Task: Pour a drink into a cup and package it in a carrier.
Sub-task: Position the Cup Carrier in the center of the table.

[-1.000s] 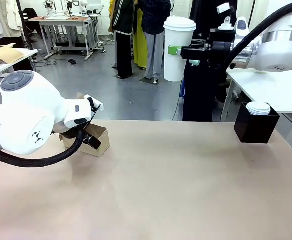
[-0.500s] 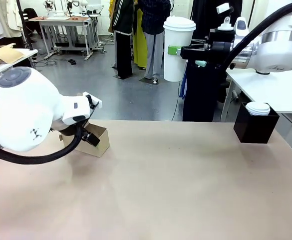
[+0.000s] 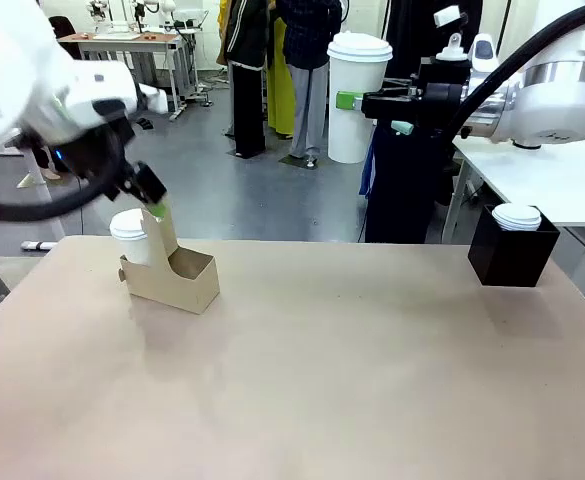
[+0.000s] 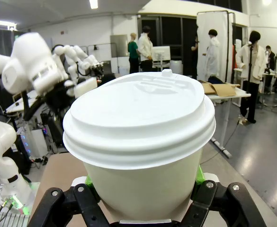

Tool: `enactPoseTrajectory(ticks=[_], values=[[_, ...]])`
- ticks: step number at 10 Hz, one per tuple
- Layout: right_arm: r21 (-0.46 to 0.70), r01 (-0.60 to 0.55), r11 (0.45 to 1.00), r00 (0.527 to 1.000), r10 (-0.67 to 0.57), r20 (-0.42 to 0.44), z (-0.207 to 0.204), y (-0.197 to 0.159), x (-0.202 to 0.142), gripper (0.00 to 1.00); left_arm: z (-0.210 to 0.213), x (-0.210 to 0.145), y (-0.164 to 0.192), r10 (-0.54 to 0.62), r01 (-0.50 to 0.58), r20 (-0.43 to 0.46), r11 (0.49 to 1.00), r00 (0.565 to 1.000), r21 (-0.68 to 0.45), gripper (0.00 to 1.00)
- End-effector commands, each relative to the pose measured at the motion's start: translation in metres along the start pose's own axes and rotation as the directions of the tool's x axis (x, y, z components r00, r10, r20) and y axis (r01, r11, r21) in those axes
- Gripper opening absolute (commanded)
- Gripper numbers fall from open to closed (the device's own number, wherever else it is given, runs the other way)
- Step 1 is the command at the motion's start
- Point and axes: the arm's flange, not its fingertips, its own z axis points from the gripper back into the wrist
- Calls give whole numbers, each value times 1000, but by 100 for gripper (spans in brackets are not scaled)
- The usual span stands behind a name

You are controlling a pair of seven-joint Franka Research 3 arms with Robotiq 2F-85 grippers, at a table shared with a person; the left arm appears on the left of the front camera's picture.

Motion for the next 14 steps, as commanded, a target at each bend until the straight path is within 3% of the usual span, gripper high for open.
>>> enactPoseTrajectory(ticks=[1, 5, 10, 13, 14], values=[[9, -19, 1000, 1000, 19, 7, 1, 2, 2, 81, -4, 42, 21, 56, -56, -87, 998, 995, 6, 100], [9, -19, 1000, 1000, 19, 7, 1, 2, 2, 81, -49, 83, 40, 92, -99, -177, 995, 980, -29, 100], [9, -19, 1000, 1000, 19, 7, 1, 2, 2, 81, -100, 82, 52, 124, -127, -206, 992, 971, -2, 100], [9, -19, 1000, 1000, 19, 7, 1, 2, 2, 81, -101, 83, 49, 99, -104, -208, 995, 973, -12, 6], [9, -19, 1000, 1000, 19, 7, 1, 2, 2, 81, -100, 81, 49, 100, -104, -209, 995, 973, -7, 0]])
